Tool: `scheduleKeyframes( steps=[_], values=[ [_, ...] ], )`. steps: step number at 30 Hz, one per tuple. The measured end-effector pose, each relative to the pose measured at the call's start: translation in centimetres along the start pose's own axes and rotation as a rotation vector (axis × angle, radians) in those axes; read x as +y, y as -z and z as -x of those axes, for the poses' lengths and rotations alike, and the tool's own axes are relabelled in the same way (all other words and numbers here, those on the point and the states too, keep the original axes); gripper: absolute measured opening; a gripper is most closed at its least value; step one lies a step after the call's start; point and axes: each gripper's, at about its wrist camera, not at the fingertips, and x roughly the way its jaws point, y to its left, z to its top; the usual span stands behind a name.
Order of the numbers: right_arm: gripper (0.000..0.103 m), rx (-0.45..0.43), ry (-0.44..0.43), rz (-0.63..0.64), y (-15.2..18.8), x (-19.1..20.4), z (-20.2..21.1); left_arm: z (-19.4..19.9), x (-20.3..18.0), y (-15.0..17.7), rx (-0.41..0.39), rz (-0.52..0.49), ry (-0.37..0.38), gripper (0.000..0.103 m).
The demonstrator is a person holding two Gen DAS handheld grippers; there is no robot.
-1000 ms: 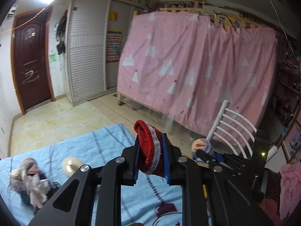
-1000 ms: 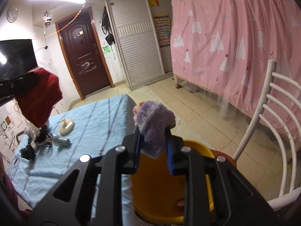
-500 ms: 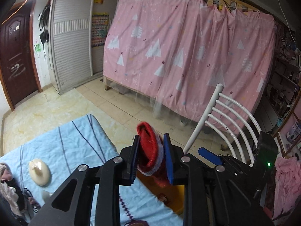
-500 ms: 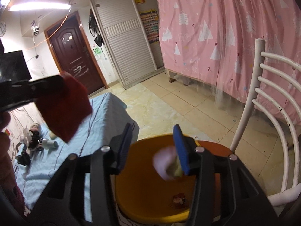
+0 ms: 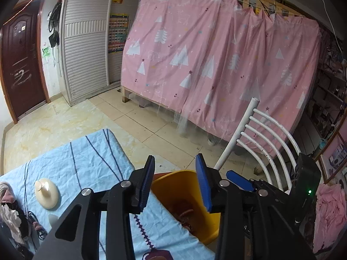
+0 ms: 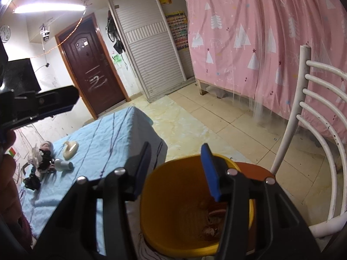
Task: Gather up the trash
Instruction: 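Carry the sock and ball to the yellow bin and open both tools, then move both open tools back over the pile on the bed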
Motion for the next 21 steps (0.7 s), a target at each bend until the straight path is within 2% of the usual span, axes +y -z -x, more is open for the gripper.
scheduleKeyframes(
  steps=[8,21],
  values=[
    [0.055,0.002,-0.028,0.051,-0.1,2.7,0.1,2.9,2.4,0.4,-0.032,0.048,-0.026,0.033],
    [0.056,0.019,-0.095,0.16,-0.3,9.2,-0.4,7.7,7.7,1.1,-0.087,0.119,-0.11,0.037]
  ],
)
